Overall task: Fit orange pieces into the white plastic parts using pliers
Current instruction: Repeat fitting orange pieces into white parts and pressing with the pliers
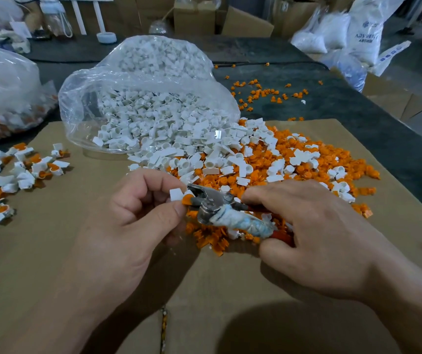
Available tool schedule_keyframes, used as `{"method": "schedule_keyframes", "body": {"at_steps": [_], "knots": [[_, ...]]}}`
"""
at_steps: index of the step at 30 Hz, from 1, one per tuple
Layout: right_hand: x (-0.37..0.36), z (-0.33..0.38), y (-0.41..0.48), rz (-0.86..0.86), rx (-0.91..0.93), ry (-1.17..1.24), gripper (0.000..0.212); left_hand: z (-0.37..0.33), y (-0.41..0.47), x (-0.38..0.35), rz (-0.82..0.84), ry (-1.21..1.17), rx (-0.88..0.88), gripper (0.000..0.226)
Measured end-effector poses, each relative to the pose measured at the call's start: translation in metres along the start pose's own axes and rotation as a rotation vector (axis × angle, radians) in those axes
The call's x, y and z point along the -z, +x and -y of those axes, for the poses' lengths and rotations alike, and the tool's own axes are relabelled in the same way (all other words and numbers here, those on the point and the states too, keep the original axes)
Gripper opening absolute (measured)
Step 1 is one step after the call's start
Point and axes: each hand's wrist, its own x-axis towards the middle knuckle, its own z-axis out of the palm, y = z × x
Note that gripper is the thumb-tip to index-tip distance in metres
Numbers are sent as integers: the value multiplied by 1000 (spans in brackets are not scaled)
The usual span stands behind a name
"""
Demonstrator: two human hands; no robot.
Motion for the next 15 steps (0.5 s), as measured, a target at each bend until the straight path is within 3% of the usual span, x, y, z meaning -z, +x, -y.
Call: {"method": "schedule_keyframes", "body": {"at_steps": [9,15], "knots": [[-2,0,1,0,10,-21,48,18,2,15,61,48,-5,37],[-6,-1,1,-31,4,-59,50,15,0,10,71,8,-30,25]]}}
